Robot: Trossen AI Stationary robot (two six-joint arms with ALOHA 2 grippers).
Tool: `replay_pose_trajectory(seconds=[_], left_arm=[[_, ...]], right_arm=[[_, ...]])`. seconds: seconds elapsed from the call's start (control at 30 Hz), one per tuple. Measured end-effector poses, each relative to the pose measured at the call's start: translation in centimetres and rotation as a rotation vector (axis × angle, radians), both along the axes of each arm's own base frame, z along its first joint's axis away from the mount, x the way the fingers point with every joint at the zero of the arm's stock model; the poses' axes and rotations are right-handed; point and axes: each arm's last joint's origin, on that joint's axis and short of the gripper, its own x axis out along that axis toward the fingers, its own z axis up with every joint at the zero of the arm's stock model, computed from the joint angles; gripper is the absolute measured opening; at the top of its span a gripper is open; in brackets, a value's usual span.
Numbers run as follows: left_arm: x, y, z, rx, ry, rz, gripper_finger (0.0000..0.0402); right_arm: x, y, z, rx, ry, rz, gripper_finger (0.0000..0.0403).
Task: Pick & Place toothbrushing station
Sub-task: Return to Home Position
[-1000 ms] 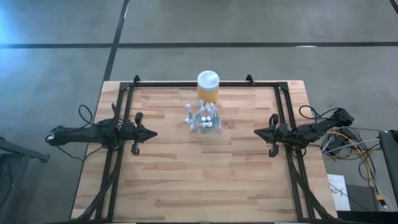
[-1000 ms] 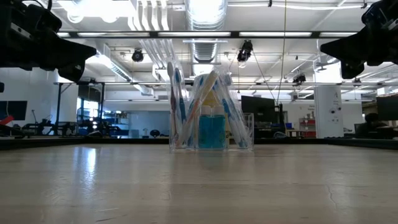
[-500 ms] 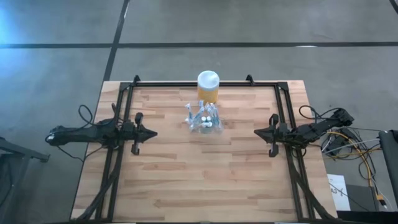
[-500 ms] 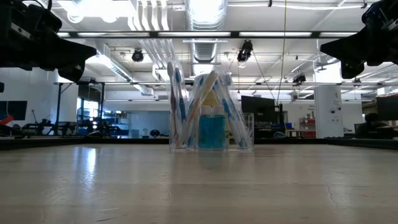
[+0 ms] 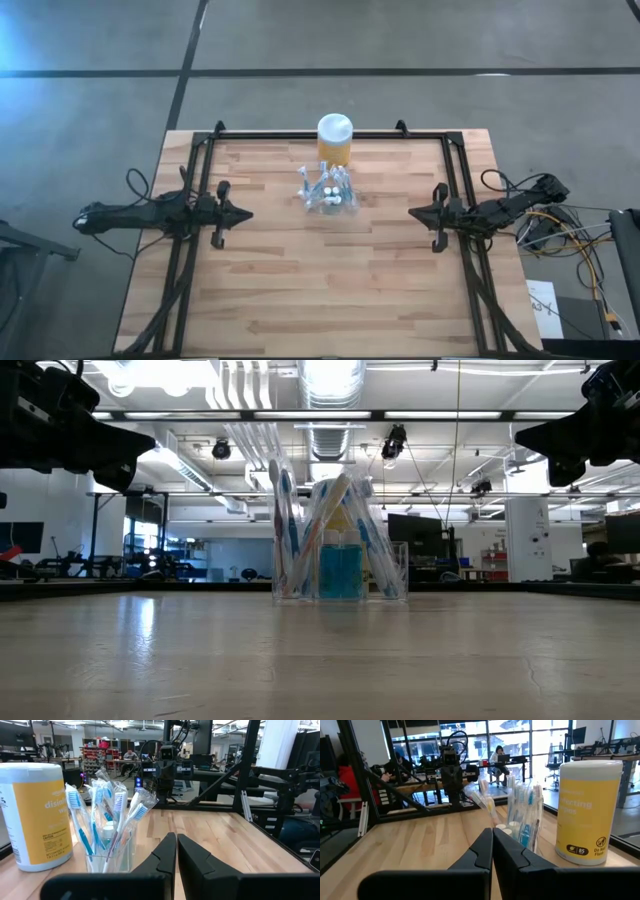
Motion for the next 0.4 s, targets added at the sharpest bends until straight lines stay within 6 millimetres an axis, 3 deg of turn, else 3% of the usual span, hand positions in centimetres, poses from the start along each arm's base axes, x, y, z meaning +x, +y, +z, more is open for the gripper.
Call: replay_pose_trajectory(seconds=[0.4], left_arm=[[0.00,0.00,0.00,0.000,0.000,0.000,0.0019]], right_arm=[[0.00,0.00,0.00,0.000,0.000,0.000,0.0009]])
